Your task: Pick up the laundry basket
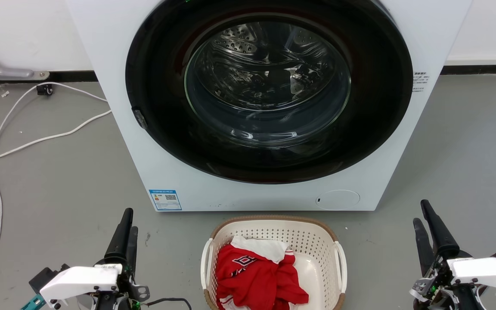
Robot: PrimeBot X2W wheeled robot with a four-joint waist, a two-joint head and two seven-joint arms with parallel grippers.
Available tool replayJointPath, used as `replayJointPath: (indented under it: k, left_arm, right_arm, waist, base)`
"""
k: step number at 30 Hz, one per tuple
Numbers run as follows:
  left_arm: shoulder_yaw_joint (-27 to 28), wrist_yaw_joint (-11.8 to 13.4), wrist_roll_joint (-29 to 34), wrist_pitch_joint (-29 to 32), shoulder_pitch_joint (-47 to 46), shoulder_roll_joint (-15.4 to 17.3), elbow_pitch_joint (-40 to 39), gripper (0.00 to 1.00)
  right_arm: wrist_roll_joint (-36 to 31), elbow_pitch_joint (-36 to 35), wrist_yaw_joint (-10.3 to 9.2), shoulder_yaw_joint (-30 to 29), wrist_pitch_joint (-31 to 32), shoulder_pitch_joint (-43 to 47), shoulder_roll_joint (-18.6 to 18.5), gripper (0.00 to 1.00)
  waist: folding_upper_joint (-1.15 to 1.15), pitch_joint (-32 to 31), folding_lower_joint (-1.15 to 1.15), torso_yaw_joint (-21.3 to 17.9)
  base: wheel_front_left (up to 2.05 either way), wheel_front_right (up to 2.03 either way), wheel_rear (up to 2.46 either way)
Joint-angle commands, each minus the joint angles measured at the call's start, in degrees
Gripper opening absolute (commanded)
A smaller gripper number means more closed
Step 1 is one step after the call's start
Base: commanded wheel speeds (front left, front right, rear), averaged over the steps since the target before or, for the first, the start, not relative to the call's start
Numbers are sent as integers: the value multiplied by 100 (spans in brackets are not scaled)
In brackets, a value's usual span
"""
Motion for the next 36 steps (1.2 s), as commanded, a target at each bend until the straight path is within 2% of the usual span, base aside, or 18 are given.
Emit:
replayJointPath:
  k: [1,8,24,36]
  left_arm:
    - [-33,-7,217,-92,-136,21,-138,100]
    - [-140,-1,1194,-267,-127,21,-297,100]
    - [-553,307,3218,-622,-92,21,-558,100]
    - [-783,408,4324,-855,-132,22,-441,100]
  right_arm:
    - [-188,-95,3,48,-81,-99,-18,100]
    - [-1196,-181,4,55,-257,-93,-18,100]
    - [-3538,-324,6,202,-610,-62,-16,100]
    - [-4627,-196,8,284,-841,-42,-14,100]
  waist:
    - [0,-4,0,1]
    - [0,-14,0,7]
    - [0,-37,0,12]
    - [0,-55,0,20]
  base:
    - [0,0,0]
    - [0,0,0]
    - [0,0,0]
    - [0,0,0]
